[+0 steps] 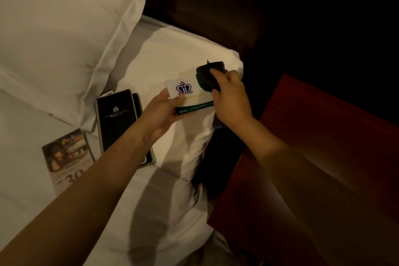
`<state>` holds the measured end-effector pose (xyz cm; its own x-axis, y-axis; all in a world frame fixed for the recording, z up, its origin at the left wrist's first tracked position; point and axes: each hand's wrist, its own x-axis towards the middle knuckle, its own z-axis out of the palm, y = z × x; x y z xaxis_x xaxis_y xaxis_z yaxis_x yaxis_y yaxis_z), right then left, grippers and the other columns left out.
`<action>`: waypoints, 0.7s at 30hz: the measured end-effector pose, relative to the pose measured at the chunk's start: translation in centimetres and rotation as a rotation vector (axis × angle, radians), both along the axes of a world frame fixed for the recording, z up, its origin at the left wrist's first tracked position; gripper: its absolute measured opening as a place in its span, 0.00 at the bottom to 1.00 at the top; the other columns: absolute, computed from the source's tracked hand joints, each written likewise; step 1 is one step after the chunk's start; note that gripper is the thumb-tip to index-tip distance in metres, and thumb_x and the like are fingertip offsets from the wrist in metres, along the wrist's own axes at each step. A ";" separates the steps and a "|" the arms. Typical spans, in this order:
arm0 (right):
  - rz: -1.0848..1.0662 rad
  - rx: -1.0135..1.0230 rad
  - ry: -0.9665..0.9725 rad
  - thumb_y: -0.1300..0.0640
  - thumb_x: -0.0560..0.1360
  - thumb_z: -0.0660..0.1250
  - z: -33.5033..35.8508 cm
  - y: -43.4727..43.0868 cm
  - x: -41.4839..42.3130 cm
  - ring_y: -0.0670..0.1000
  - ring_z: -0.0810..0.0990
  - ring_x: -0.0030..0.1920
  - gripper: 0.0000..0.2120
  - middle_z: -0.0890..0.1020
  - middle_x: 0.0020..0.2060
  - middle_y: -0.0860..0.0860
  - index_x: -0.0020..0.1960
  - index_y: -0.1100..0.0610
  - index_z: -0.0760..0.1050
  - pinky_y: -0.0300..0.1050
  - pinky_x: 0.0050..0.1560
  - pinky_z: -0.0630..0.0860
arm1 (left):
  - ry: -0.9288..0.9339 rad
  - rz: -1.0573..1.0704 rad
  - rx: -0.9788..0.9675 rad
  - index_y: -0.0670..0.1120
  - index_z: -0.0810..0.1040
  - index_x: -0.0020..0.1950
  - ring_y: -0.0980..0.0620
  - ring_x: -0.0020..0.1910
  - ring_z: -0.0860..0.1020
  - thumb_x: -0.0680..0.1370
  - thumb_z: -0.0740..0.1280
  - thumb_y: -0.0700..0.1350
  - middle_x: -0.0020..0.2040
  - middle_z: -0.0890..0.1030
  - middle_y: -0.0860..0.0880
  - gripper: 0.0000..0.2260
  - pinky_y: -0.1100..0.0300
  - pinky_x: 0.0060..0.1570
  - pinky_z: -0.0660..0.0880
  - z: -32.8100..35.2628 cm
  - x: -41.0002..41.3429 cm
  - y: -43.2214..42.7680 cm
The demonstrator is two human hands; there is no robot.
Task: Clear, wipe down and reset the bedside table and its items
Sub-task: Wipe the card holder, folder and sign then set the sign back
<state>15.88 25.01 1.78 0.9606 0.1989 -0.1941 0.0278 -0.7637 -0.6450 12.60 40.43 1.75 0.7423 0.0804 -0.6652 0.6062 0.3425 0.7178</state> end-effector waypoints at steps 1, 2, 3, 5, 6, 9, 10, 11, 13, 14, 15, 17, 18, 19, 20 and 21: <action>0.028 -0.025 -0.017 0.63 0.77 0.58 0.1 1.0 -0.5 0.59 0.67 0.64 0.25 0.66 0.65 0.57 0.73 0.53 0.61 0.54 0.66 0.69 | -0.017 0.005 -0.046 0.42 0.73 0.62 0.47 0.50 0.80 0.78 0.59 0.33 0.53 0.81 0.44 0.13 0.56 0.44 0.82 0.3 -0.3 -0.1; 0.069 -0.041 -0.043 0.63 0.77 0.59 0.3 2.1 -1.2 0.59 0.66 0.64 0.26 0.66 0.65 0.57 0.74 0.53 0.60 0.54 0.67 0.69 | -0.032 0.006 -0.073 0.44 0.74 0.59 0.49 0.47 0.81 0.78 0.59 0.32 0.49 0.82 0.46 0.13 0.58 0.42 0.82 0.6 -0.5 -0.1; 0.116 -0.036 -0.073 0.63 0.77 0.59 0.4 3.1 -2.0 0.59 0.66 0.64 0.27 0.65 0.66 0.57 0.74 0.52 0.59 0.53 0.66 0.69 | -0.046 0.001 -0.077 0.44 0.75 0.58 0.51 0.45 0.82 0.77 0.58 0.31 0.46 0.83 0.47 0.14 0.60 0.40 0.82 0.8 -0.6 0.0; 0.191 0.016 -0.130 0.65 0.76 0.59 0.6 4.6 -3.5 0.58 0.66 0.63 0.28 0.66 0.66 0.57 0.74 0.52 0.59 0.51 0.63 0.70 | -0.073 -0.022 -0.068 0.45 0.75 0.58 0.53 0.43 0.82 0.76 0.56 0.29 0.46 0.82 0.47 0.17 0.61 0.39 0.80 1.0 -0.8 0.5; 0.214 0.045 -0.151 0.66 0.76 0.59 0.7 4.9 -3.9 0.58 0.66 0.63 0.28 0.66 0.66 0.57 0.74 0.52 0.59 0.51 0.62 0.71 | -0.084 -0.029 -0.066 0.45 0.75 0.58 0.53 0.42 0.83 0.76 0.56 0.28 0.45 0.83 0.48 0.18 0.61 0.39 0.80 1.1 -1.0 0.7; 0.240 0.073 -0.195 0.68 0.75 0.60 0.4 4.2 -3.4 0.58 0.67 0.64 0.29 0.68 0.66 0.58 0.73 0.51 0.62 0.54 0.63 0.72 | -0.107 0.001 -0.081 0.44 0.76 0.56 0.51 0.43 0.83 0.76 0.57 0.28 0.42 0.84 0.48 0.16 0.58 0.40 0.81 1.5 -1.7 1.2; 0.232 0.051 -0.202 0.67 0.75 0.59 0.2 3.6 -3.0 0.59 0.68 0.64 0.28 0.68 0.66 0.58 0.72 0.50 0.63 0.55 0.62 0.73 | -0.110 0.015 -0.081 0.43 0.76 0.56 0.49 0.44 0.83 0.76 0.57 0.28 0.43 0.84 0.47 0.15 0.57 0.42 0.82 1.7 -1.9 1.3; 0.210 0.024 -0.195 0.66 0.75 0.59 -0.1 2.9 -2.5 0.59 0.67 0.64 0.28 0.68 0.67 0.57 0.72 0.50 0.63 0.56 0.62 0.73 | -0.111 0.021 -0.077 0.41 0.75 0.57 0.47 0.46 0.82 0.76 0.57 0.28 0.45 0.83 0.46 0.15 0.55 0.43 0.82 1.8 -2.1 1.4; 0.136 -0.012 -0.150 0.66 0.76 0.58 -0.7 1.7 -1.6 0.59 0.67 0.64 0.27 0.67 0.66 0.57 0.72 0.50 0.62 0.57 0.63 0.72 | -0.103 0.010 -0.071 0.40 0.74 0.59 0.46 0.47 0.82 0.76 0.58 0.28 0.49 0.82 0.43 0.15 0.53 0.45 0.82 2.1 -2.6 1.6; 0.103 -0.017 -0.129 0.66 0.76 0.58 -0.9 1.2 -1.4 0.59 0.67 0.64 0.27 0.67 0.66 0.57 0.72 0.51 0.62 0.57 0.63 0.72 | -0.101 0.000 -0.074 0.40 0.74 0.58 0.46 0.47 0.82 0.76 0.58 0.28 0.50 0.82 0.43 0.15 0.53 0.46 0.82 2.2 -2.9 1.7; 0.080 -0.020 -0.117 0.67 0.76 0.58 -1.0 0.9 -1.4 0.59 0.67 0.64 0.27 0.68 0.65 0.57 0.72 0.51 0.62 0.56 0.63 0.72 | -0.102 -0.010 -0.080 0.41 0.74 0.58 0.46 0.47 0.82 0.76 0.58 0.28 0.51 0.82 0.43 0.15 0.53 0.46 0.82 2.2 -3.3 1.7; 0.055 -0.033 -0.112 0.67 0.76 0.57 -0.9 0.9 -1.9 0.59 0.67 0.64 0.27 0.68 0.65 0.57 0.73 0.52 0.62 0.56 0.63 0.71 | -0.107 -0.015 -0.086 0.40 0.74 0.59 0.46 0.48 0.82 0.76 0.58 0.28 0.51 0.82 0.43 0.15 0.52 0.47 0.82 2.3 -3.8 1.8; 0.047 -0.045 -0.120 0.67 0.76 0.57 -0.6 1.2 -2.4 0.59 0.66 0.64 0.27 0.67 0.65 0.57 0.73 0.52 0.61 0.56 0.63 0.71 | -0.110 -0.013 -0.081 0.40 0.73 0.60 0.46 0.48 0.82 0.76 0.58 0.28 0.51 0.81 0.43 0.16 0.52 0.47 0.82 2.3 -4.0 1.9; 0.042 -0.056 -0.134 0.67 0.75 0.58 -0.3 1.7 -3.1 0.60 0.66 0.64 0.27 0.67 0.65 0.57 0.73 0.52 0.61 0.57 0.63 0.71 | -0.111 -0.011 -0.071 0.41 0.73 0.60 0.46 0.49 0.81 0.76 0.57 0.28 0.51 0.81 0.43 0.16 0.53 0.47 0.82 2.3 -4.2 1.8; 0.046 -0.058 -0.156 0.66 0.75 0.58 0.0 2.4 -3.9 0.60 0.66 0.63 0.28 0.67 0.65 0.58 0.73 0.53 0.60 0.58 0.63 0.71 | -0.114 -0.014 -0.058 0.41 0.73 0.60 0.46 0.49 0.81 0.76 0.57 0.28 0.51 0.81 0.43 0.16 0.53 0.47 0.82 2.4 -4.3 1.8; 0.063 -0.050 -0.187 0.67 0.74 0.59 0.4 3.2 -5.0 0.60 0.67 0.63 0.28 0.67 0.65 0.58 0.73 0.53 0.61 0.57 0.62 0.72 | -0.119 -0.020 -0.044 0.42 0.74 0.59 0.47 0.48 0.81 0.76 0.57 0.28 0.50 0.81 0.44 0.16 0.54 0.47 0.82 2.4 -4.5 1.9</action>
<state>10.92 28.20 2.22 0.9668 0.2545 -0.0246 0.1924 -0.7875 -0.5855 8.13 42.30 4.14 0.8172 0.0375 -0.5751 0.5250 0.3634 0.7696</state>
